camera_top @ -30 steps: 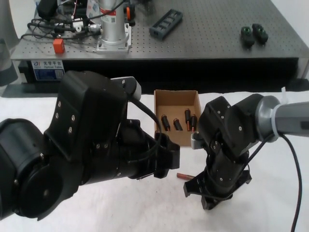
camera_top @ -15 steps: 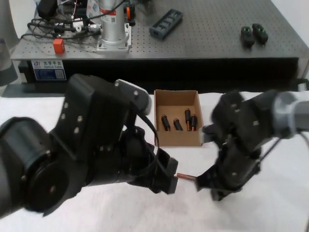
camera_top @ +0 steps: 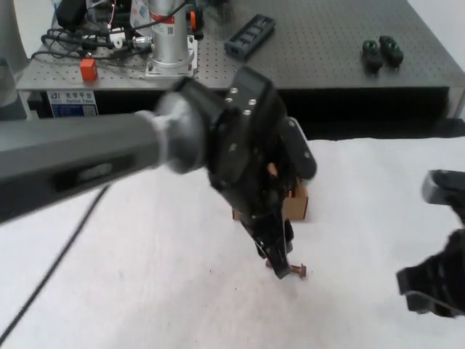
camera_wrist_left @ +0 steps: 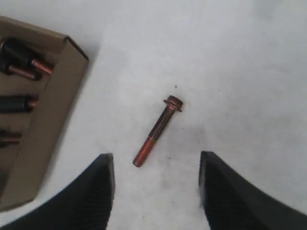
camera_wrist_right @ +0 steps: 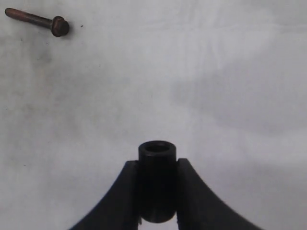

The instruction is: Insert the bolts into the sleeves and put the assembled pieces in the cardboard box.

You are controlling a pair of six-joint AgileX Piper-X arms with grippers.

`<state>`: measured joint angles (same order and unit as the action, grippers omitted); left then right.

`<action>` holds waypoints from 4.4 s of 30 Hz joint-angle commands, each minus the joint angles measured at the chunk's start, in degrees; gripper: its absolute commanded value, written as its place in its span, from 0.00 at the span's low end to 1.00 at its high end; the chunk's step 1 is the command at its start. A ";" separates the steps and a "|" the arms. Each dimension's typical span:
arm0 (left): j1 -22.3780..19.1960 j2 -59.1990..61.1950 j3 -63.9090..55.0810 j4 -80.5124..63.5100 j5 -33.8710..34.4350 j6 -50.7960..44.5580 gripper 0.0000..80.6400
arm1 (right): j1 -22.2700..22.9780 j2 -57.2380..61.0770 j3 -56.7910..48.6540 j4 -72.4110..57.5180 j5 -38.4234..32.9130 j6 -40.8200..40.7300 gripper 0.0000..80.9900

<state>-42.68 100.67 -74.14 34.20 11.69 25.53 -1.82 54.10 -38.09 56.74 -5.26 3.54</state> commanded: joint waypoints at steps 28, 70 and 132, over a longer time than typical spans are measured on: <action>-5.81 24.00 -17.14 4.93 -11.69 25.14 0.17 | -0.02 -3.85 0.06 4.87 -3.94 -1.48 0.04; 6.00 -22.91 19.87 -41.42 22.25 -56.36 0.01 | 20.39 -1.58 14.48 -67.30 -32.35 25.31 0.04; 10.63 -30.74 27.06 -27.82 10.82 -47.27 0.26 | 16.33 14.92 1.16 -67.00 -6.90 9.02 0.04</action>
<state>-32.88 73.33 -48.92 5.31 26.94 -23.37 15.62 60.63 -27.56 -18.78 -16.86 19.56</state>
